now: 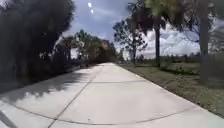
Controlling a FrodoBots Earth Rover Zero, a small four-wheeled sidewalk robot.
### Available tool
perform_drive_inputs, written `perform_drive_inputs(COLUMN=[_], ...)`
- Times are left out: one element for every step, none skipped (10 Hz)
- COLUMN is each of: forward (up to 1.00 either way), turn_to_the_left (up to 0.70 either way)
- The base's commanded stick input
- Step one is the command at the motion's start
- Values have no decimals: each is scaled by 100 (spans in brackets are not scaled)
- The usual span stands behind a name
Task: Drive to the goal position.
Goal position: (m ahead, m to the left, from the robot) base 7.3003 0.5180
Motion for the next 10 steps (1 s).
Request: perform_drive_inputs(forward=[85, 85, 85, 85, 85, 85, 85, 85, 85, 85], turn_to_the_left=[0, 0, 0, 0, 0, 0, 0, 0, 0, 0])
